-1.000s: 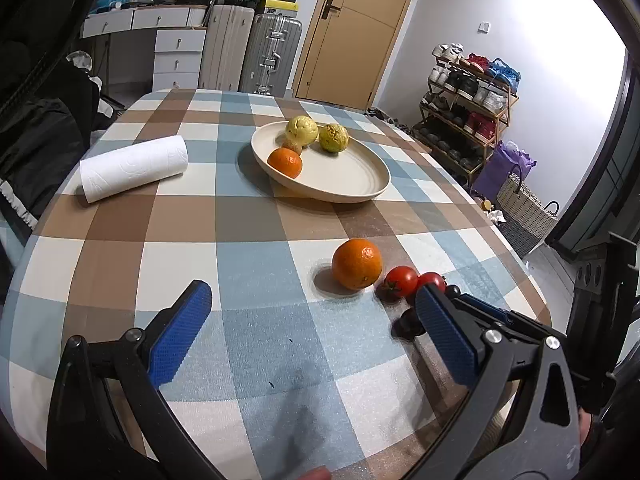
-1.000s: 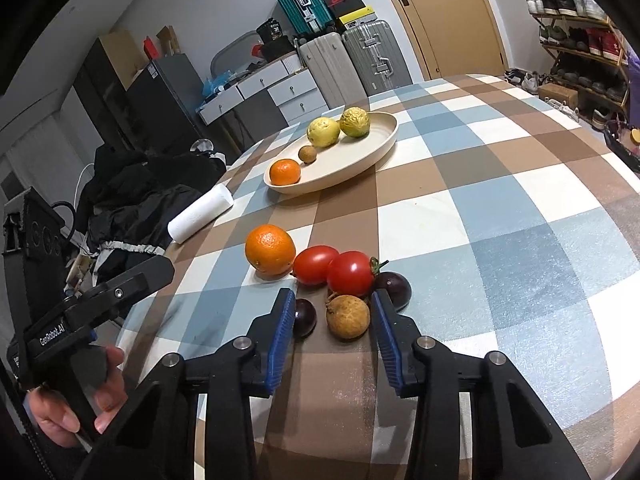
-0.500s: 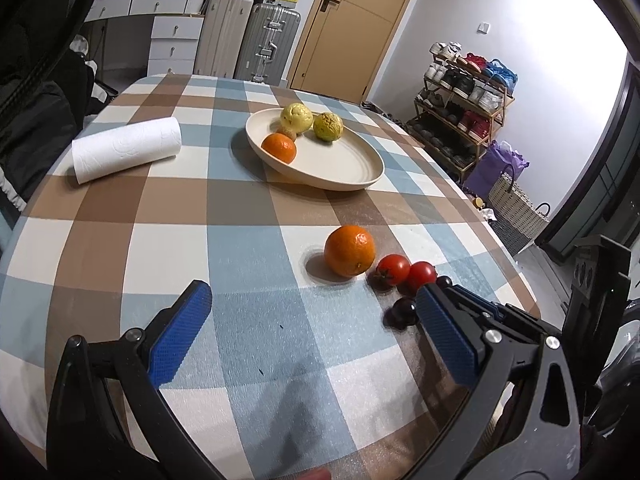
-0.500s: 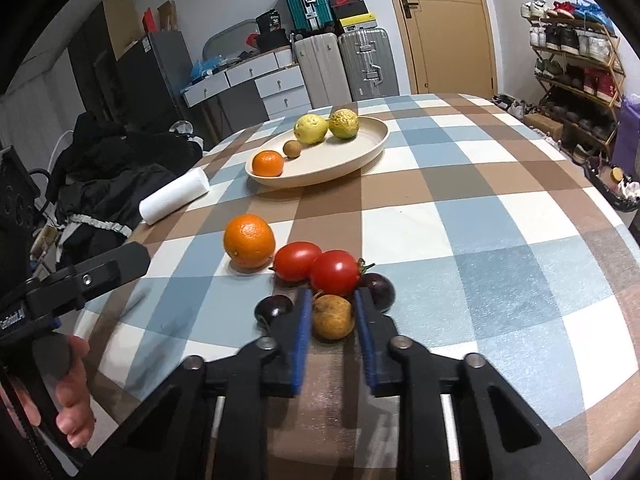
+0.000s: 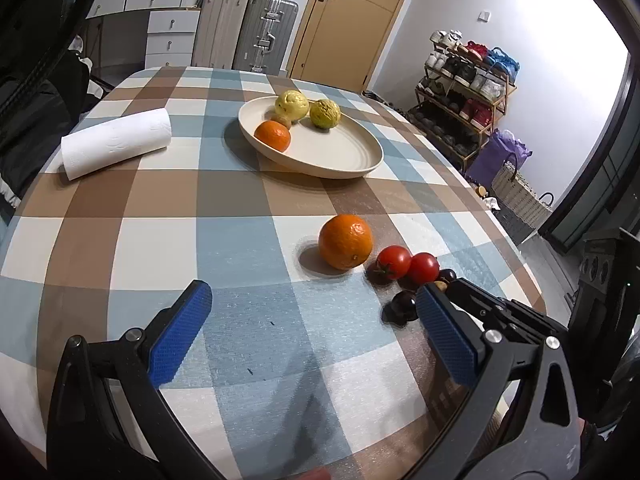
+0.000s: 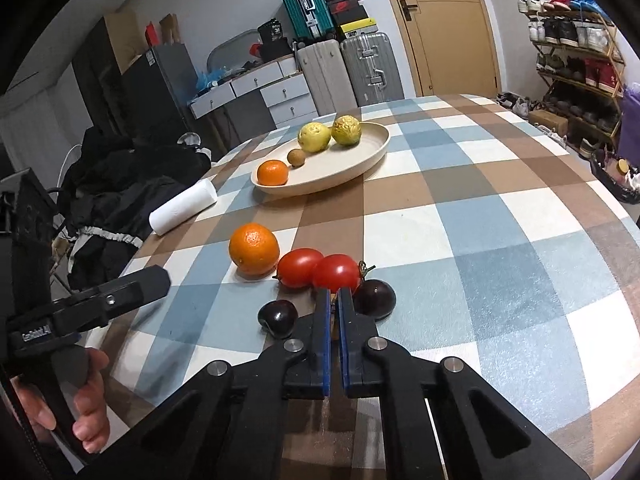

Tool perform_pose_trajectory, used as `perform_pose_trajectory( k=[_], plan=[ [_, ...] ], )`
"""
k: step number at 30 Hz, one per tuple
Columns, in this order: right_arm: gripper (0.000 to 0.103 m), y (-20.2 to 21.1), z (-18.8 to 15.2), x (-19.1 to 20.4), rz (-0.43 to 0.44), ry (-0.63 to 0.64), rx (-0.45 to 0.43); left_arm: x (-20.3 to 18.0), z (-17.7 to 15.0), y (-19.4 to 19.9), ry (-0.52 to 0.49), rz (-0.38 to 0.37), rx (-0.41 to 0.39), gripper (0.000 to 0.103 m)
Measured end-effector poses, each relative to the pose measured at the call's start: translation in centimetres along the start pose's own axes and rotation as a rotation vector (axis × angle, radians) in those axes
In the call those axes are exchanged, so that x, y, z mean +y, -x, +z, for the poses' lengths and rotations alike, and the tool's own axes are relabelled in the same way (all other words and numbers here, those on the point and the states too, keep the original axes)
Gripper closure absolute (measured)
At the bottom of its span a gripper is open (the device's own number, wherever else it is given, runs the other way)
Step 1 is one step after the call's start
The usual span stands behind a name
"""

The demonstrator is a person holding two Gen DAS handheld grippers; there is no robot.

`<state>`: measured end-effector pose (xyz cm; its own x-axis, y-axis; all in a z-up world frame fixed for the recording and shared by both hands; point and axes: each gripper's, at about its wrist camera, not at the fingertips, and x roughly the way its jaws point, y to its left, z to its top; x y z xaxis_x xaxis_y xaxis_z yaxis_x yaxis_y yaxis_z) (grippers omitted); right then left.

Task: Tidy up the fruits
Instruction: 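Lower the right tool onto another small brown fruit and close it, then lift the brown fruit with the right tool while the left tool grasps a dark purple fruit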

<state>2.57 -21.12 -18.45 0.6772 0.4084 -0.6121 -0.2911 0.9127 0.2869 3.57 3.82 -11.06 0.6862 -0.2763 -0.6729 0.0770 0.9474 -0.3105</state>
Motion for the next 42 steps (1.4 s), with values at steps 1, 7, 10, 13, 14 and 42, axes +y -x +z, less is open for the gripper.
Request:
perform_pose_trajectory(
  k=[1, 7, 10, 13, 14, 42],
  plan=[
    [0.099, 0.0, -0.1, 0.0, 0.000, -0.001, 0.000, -0.1, 0.0, -0.1, -0.002, 0.002, 0.003, 0.001],
    [0.095, 0.0, -0.2, -0.1, 0.019, -0.015, 0.004, -0.8, -0.3, -0.8, -0.021, 0.015, 0.023, 0.001],
    [0.085, -0.1, -0.3, -0.3, 0.014, -0.026, 0.007, -1.4, -0.3, -1.1, -0.034, 0.019, 0.032, 0.001],
    [0.084, -0.4, -0.4, -0.6, 0.046, -0.046, 0.011, -1.9, -0.3, -1.7, -0.048, 0.022, 0.046, 0.001],
    [0.084, -0.4, -0.3, -0.5, 0.045, -0.043, 0.009, -2.0, -0.2, -1.9, -0.052, 0.022, 0.049, 0.001],
    [0.085, 0.5, -0.1, -0.2, 0.083, 0.059, -0.030, -3.0, 0.1, -3.1, -0.085, 0.003, 0.079, 0.001]
  ],
)
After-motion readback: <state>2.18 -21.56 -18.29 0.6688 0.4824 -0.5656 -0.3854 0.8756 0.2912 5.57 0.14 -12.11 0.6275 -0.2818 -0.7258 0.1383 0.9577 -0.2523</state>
